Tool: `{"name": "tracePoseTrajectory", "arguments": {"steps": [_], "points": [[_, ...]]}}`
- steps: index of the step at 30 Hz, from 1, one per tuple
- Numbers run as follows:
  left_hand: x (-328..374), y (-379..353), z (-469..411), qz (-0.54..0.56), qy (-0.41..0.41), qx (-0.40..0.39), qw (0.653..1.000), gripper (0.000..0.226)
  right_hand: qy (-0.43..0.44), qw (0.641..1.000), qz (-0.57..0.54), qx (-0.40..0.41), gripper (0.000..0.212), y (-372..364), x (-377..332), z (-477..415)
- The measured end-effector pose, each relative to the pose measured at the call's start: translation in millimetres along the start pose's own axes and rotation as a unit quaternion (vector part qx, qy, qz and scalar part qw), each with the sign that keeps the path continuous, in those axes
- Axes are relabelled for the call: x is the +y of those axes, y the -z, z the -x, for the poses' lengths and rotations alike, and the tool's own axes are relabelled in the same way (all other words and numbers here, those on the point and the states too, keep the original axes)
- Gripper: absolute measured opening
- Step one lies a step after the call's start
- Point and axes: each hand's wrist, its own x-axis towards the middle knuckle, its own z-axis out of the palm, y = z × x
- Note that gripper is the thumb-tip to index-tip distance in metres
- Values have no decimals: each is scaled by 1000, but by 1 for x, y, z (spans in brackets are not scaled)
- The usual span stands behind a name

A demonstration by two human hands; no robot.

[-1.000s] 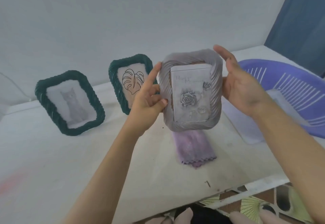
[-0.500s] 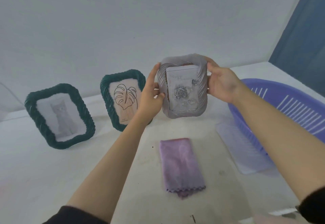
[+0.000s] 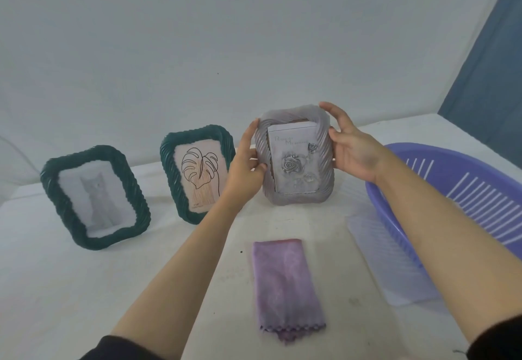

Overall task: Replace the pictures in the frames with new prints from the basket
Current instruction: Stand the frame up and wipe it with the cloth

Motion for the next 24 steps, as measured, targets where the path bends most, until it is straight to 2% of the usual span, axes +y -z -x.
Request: {"name": "tracePoseTrajectory", "arguments": {"steps": [15,20,24], "points": [[3,-3,15,-25,22,-7,999,90,-26,990,121,68,47,-2,-4,5],[1,-5,16,-34,24,-5,999,88,-31,976,195,91,50,-7,-9,11],[3,-7,22,-45,25,-1,999,81,-38,956,266,115,42,-11,-16,21]]}}
